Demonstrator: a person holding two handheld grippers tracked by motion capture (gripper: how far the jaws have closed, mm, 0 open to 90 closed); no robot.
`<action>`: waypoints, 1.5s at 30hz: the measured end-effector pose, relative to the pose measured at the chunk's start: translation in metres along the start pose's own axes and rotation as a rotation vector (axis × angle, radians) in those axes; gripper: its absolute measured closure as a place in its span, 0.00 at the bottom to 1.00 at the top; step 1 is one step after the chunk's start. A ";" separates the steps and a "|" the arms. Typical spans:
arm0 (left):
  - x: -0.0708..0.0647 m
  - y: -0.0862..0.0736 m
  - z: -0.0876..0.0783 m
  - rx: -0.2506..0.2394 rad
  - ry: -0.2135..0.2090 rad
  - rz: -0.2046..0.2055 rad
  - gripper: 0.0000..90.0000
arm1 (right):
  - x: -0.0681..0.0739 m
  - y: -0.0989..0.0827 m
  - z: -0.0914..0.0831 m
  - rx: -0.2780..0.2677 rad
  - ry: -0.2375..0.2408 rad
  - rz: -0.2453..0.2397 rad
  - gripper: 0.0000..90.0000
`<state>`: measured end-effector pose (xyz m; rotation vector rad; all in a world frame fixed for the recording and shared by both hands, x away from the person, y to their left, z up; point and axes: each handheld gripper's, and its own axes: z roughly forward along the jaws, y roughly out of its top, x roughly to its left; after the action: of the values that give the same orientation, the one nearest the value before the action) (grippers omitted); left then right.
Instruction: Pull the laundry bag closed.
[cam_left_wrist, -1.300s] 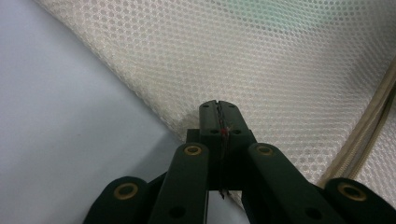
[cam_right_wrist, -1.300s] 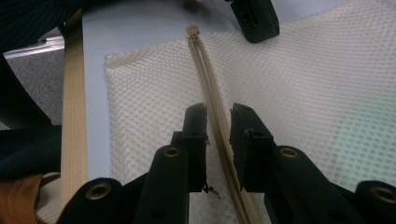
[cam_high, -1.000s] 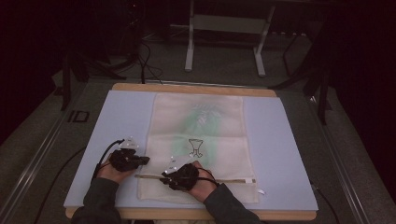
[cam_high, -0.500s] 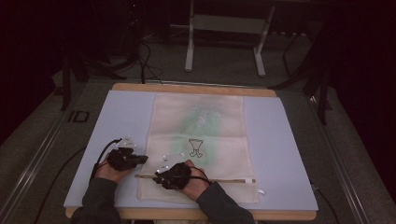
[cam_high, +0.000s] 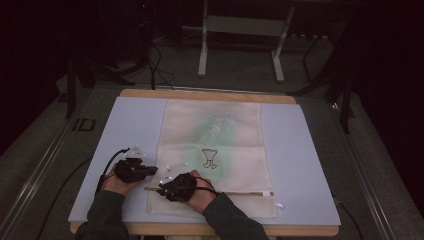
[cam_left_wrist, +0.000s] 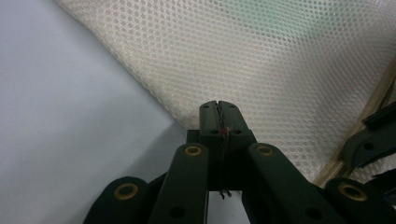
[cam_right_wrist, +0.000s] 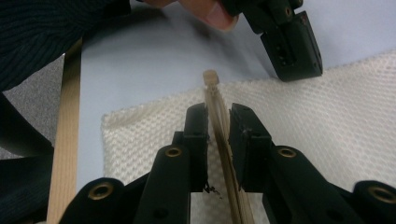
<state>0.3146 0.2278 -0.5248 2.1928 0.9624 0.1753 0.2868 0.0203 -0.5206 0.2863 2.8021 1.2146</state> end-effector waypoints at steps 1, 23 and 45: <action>0.000 0.000 0.000 0.000 0.000 0.000 0.99 | 0.000 0.000 0.000 0.000 0.000 0.000 0.86; 0.000 0.000 0.000 0.004 -0.002 -0.003 0.99 | 0.001 0.013 0.021 -0.004 0.012 -0.001 0.89; 0.003 -0.002 -0.002 -0.007 -0.006 -0.029 0.99 | 0.000 0.022 0.035 0.017 0.010 -0.007 0.88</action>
<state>0.3150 0.2318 -0.5253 2.1710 0.9879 0.1578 0.2948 0.0604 -0.5286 0.2717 2.8209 1.1944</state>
